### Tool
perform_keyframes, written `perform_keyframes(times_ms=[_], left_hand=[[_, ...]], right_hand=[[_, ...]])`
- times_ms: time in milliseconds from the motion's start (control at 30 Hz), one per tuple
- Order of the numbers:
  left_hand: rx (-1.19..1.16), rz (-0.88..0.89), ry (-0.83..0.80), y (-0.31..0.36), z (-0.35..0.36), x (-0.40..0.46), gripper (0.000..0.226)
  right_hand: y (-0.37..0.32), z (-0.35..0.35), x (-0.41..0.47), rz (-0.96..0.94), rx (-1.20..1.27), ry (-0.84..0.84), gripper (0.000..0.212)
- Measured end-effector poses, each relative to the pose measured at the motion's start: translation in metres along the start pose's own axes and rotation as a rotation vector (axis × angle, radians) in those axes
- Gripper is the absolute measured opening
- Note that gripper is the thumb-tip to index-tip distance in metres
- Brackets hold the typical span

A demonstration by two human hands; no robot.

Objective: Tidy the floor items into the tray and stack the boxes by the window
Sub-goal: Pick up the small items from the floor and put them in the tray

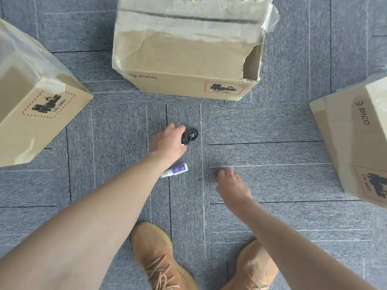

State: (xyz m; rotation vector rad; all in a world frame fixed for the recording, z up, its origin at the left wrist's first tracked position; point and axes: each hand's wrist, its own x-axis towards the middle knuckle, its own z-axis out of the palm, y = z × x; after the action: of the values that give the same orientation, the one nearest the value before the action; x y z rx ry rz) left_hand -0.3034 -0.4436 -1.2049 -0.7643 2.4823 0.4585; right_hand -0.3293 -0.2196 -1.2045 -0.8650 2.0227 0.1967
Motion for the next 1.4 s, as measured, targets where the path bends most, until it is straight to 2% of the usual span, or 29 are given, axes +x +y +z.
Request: perform_keyframes(times_ms=[100,133,233,367,433,567,700,767,933,1100,1200,1400], left_hand=[[-0.039,-0.027,0.026,-0.007,-0.006,-0.005,0.036],[-0.062,-0.056,0.037,-0.011,-0.008,-0.010,0.034],[-0.139,-0.148,0.055,-0.030,-0.011,-0.029,0.031],[-0.200,-0.256,0.020,-0.057,-0.009,-0.064,0.031],[-0.236,-0.294,0.017,-0.072,-0.004,-0.083,0.032],[-0.299,-0.378,0.003,-0.097,0.009,-0.114,0.027],[-0.347,-0.445,-0.025,-0.112,0.024,-0.134,0.031],[-0.362,-0.455,-0.030,-0.116,0.033,-0.140,0.031],[-0.417,-0.474,-0.001,-0.123,0.045,-0.150,0.035],[-0.478,-0.519,-0.021,-0.128,0.047,-0.163,0.033],[-0.518,-0.530,-0.025,-0.133,0.039,-0.176,0.039],[-0.554,-0.558,-0.035,-0.132,-0.018,-0.221,0.043]], right_hand=[[0.001,-0.007,0.005,0.005,0.174,-0.062,0.017],[-0.001,-0.011,0.006,-0.001,0.227,-0.075,0.012],[-0.015,-0.023,0.007,-0.008,0.363,-0.135,0.019],[-0.036,-0.032,0.013,0.110,0.539,-0.244,0.026],[-0.045,-0.037,0.016,0.145,0.586,-0.225,0.023],[-0.073,-0.049,0.015,0.025,0.307,-0.149,0.010],[-0.101,-0.056,0.021,-0.157,-0.149,-0.031,0.035],[-0.111,-0.055,0.027,-0.229,-0.259,0.003,0.042],[-0.122,-0.048,0.040,-0.242,-0.324,0.018,0.052],[-0.120,-0.040,0.043,-0.255,-0.359,-0.029,0.036],[-0.128,-0.050,0.027,-0.303,-0.346,-0.094,0.036],[-0.160,-0.091,-0.032,-0.352,-0.225,-0.103,0.020]])
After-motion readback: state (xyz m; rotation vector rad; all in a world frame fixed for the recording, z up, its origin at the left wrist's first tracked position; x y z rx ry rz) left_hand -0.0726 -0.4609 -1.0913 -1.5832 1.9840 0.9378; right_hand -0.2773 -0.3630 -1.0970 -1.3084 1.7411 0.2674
